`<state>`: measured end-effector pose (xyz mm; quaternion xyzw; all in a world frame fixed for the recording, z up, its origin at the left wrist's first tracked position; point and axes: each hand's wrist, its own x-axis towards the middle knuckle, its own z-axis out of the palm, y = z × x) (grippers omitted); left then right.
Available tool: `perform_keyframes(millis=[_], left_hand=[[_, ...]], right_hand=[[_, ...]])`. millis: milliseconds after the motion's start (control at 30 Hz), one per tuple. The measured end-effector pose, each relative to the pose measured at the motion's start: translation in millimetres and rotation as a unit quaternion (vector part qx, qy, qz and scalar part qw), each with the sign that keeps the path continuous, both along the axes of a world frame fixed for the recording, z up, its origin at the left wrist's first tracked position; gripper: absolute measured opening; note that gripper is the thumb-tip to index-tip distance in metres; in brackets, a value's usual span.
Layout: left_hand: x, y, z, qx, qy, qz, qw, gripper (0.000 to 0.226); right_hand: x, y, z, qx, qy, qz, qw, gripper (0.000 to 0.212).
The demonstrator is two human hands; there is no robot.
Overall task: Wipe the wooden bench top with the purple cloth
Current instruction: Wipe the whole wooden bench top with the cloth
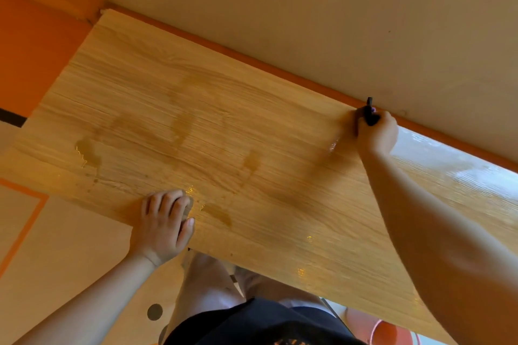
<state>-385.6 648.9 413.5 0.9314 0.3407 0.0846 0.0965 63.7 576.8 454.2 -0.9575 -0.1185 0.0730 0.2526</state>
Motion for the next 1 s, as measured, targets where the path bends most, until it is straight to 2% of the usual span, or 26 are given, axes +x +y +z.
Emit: perform_keyframes(millis=[100, 267, 400, 533, 733, 800, 900, 1000], left_hand=[[-0.4, 0.8, -1.2, -0.009, 0.011, -0.001, 1.000, 0.044], [-2.0, 0.4, -3.0, -0.010, 0.004, -0.001, 1.000, 0.038], [-2.3, 0.2, -2.8, -0.007, 0.000, -0.005, 1.000, 0.042], [-0.9, 0.1, -4.1, -0.013, -0.004, -0.002, 1.000, 0.042], [-3.0, 0.3, -6.2, -0.003, -0.013, -0.011, 1.000, 0.035], [-2.6, 0.5, -7.3, 0.001, -0.014, -0.013, 1.000, 0.036], [-3.0, 0.9, -9.5, 0.001, -0.014, -0.013, 1.000, 0.036], [-4.0, 0.8, -10.2, 0.002, -0.018, -0.017, 1.000, 0.036]], right_hand=[[-14.2, 28.7, -1.6, 0.010, 0.002, -0.029, 1.000, 0.026], [-70.9, 87.6, -3.9, 0.060, 0.010, 0.166, 0.984, 0.020], [-58.5, 74.6, -2.8, 0.064, 0.019, 0.194, 0.979, 0.017], [-10.2, 30.0, -2.6, 0.023, -0.034, 0.082, 0.996, 0.022], [-8.4, 41.9, -3.8, 0.016, -0.014, -0.031, 0.999, 0.026], [-22.8, 64.5, -3.5, 0.029, -0.022, 0.018, 0.999, 0.025], [-41.7, 99.3, -2.6, 0.059, -0.019, 0.168, 0.984, 0.024], [-45.5, 116.6, 2.6, 0.040, -0.001, 0.261, 0.965, 0.030]])
